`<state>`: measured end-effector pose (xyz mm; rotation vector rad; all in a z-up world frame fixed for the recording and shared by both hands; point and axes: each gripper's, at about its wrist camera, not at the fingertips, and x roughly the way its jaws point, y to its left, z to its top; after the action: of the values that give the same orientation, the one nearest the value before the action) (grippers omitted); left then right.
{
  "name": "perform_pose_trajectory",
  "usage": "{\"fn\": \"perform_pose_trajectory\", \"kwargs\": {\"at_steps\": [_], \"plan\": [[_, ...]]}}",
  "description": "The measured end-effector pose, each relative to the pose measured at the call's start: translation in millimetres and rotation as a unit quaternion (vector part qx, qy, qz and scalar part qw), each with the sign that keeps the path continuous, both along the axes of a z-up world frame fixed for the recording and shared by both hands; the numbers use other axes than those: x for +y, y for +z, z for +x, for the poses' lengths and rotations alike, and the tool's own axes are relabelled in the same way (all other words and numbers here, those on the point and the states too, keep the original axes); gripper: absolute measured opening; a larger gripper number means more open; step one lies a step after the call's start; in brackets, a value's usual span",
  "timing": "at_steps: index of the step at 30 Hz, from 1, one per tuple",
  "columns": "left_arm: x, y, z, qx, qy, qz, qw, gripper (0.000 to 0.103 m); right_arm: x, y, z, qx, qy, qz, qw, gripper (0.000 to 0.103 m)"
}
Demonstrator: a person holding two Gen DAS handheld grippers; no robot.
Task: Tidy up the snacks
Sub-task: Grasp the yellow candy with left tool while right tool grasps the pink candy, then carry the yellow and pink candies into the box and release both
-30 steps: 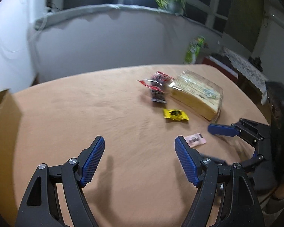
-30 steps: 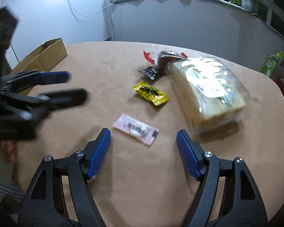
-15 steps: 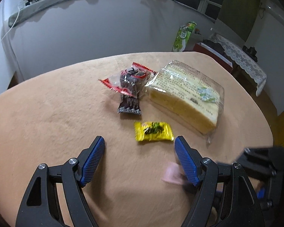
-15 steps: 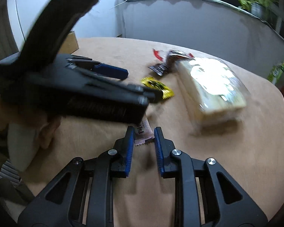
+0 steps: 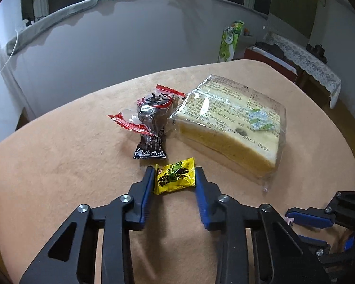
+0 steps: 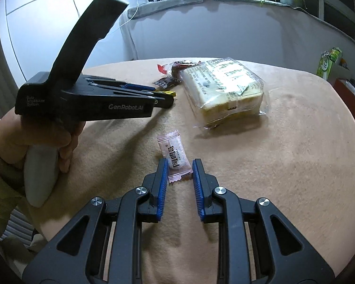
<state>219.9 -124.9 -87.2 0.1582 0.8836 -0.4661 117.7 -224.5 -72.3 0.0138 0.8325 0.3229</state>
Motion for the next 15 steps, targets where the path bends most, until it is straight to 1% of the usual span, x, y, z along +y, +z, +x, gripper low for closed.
{"fn": "perform_pose_trajectory", "kwargs": {"at_steps": [6,12,15], "plan": [[12,2,-12,0.002,-0.004,-0.030,0.9995,0.028,-10,5,-6,-0.014,-0.019,0.026,0.999,0.022],[29,11,-37,-0.010,0.004,-0.064,0.9979,0.028,-16,10,-7,-0.025,-0.036,0.038,0.998,0.022],[33,14,-47,-0.018,0.008,-0.070,0.9974,0.028,-17,15,-8,-0.031,-0.041,0.041,0.998,0.022]]}}
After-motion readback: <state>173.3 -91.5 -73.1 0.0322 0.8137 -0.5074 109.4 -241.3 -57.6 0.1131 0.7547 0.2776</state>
